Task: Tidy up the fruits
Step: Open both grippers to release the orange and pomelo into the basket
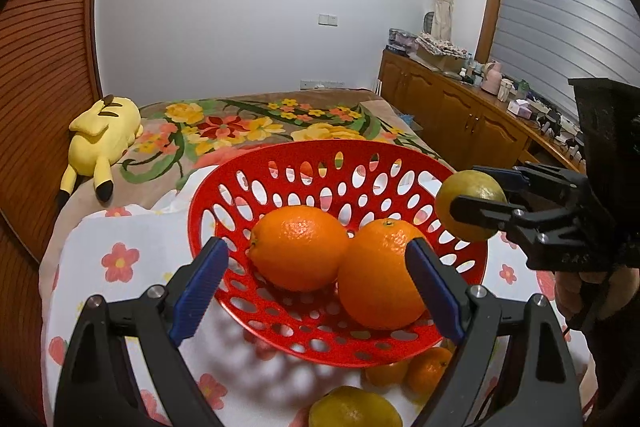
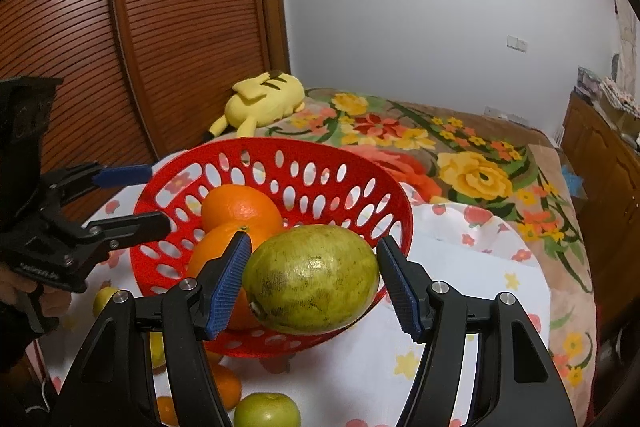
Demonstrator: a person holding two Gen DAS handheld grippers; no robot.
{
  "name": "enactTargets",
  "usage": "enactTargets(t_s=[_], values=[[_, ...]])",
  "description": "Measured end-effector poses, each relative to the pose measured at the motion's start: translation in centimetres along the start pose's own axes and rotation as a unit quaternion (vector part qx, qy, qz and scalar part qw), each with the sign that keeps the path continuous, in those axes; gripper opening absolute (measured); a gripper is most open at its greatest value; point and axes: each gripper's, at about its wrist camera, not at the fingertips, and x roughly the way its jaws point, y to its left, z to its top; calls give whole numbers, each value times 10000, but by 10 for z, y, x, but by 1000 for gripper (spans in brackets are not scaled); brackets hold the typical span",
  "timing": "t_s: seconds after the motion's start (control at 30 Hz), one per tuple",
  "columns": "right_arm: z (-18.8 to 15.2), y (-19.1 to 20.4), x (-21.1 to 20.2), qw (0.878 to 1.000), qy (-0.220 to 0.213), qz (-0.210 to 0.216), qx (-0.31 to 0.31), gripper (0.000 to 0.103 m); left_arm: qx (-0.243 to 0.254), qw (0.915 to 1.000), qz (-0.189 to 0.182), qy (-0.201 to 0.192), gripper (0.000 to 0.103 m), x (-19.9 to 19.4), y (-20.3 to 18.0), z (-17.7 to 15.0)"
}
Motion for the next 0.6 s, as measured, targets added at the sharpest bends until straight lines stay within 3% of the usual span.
enactTargets(t_s=[0.23,0.6], values=[[2,0,5,9999,46,-70,63,67,-24,10000,7,-25,91,-4,2,-3],[2,1,-28,9989,-379,-25,264,67,-21,10000,-65,-25,91,-12,-1,-13]])
